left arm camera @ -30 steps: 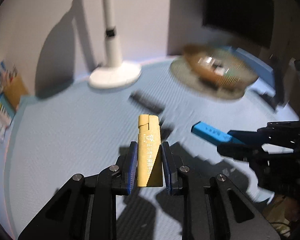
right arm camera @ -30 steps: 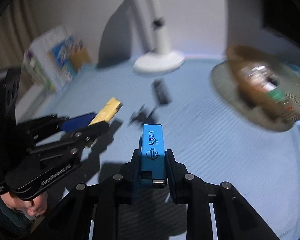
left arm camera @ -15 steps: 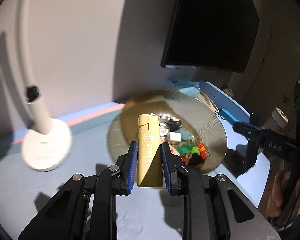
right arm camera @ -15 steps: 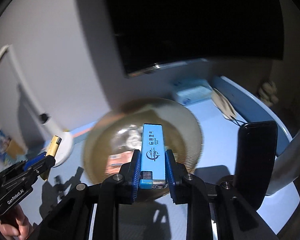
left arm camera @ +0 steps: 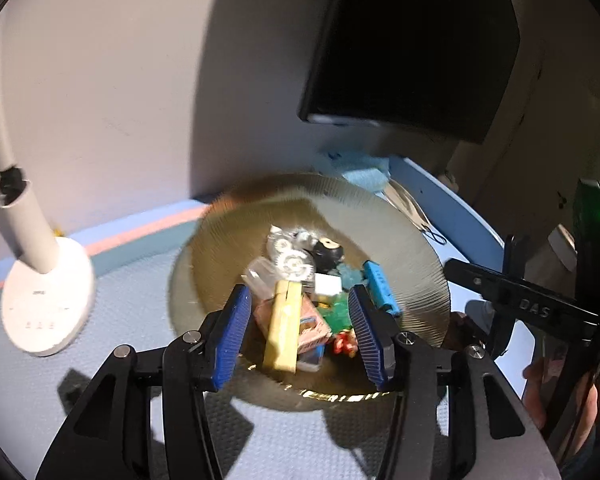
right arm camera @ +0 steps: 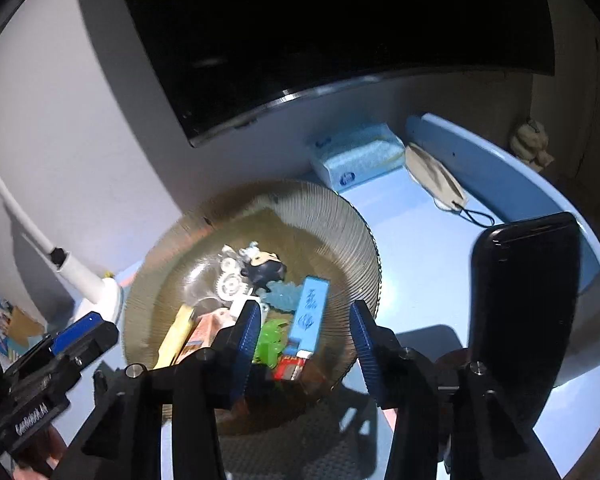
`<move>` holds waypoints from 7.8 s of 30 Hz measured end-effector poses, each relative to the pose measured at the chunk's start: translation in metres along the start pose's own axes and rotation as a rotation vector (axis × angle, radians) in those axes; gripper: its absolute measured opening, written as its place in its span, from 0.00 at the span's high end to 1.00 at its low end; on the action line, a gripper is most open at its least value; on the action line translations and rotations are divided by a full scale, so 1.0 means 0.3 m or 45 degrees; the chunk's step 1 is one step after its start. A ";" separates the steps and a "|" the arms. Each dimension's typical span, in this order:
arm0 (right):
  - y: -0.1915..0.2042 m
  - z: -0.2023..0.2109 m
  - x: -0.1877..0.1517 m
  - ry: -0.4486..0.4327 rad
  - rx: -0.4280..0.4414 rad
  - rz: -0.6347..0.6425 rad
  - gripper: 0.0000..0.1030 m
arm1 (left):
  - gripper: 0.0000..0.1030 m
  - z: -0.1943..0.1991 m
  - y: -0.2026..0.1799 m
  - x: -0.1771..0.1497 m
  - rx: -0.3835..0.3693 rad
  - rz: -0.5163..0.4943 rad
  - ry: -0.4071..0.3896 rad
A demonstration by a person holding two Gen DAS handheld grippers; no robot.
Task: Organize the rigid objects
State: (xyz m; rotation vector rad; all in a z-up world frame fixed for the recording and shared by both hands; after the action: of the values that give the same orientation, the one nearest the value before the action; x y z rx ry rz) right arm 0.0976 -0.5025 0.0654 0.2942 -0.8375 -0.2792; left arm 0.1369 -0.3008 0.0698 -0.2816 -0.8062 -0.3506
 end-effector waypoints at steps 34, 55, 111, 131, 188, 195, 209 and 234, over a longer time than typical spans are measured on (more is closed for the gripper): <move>0.549 -0.292 -0.611 0.274 0.245 0.377 0.35 | 0.27 0.275 0.813 -0.733 0.479 0.513 0.112; 0.589 -0.365 -0.660 0.371 0.099 0.543 0.00 | 0.01 0.229 0.760 -0.730 0.506 0.376 0.193; 0.858 -0.548 -0.538 0.489 0.274 0.716 0.33 | 0.35 0.120 0.451 -0.629 0.304 0.078 0.215; 0.579 -0.263 -0.630 0.443 0.264 0.591 0.77 | 0.68 0.252 0.548 -0.701 0.238 0.233 0.184; 0.044 -0.106 -0.018 0.052 0.030 0.015 0.65 | 0.34 -0.112 -0.084 0.004 0.010 -0.067 0.009; 0.051 -0.038 -0.045 0.024 0.063 -0.023 0.58 | 0.30 0.041 0.089 -0.015 0.094 0.019 -0.056; 0.619 0.003 -0.285 0.151 0.295 0.307 0.48 | 0.30 0.467 0.656 -0.323 0.384 0.344 -0.108; 0.803 -0.269 -0.674 0.226 0.188 0.568 0.34 | 0.18 0.345 0.888 -0.723 0.593 0.593 0.052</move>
State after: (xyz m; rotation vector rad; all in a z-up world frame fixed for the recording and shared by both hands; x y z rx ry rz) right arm 0.0603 -0.1965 -0.0366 0.2580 -0.7270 0.2234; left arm 0.0395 0.0220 -0.0524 -0.0191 -0.7339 0.2684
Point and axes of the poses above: each gripper's, at about its wrist camera, not at the fingertips, and z roughly against the way its jaws point, y to its left, x to its top, the point moved 8 cm from there along -z, roughly the way its jaws point, and after that the axes turned 11 degrees about x, right-handed, at the moved point
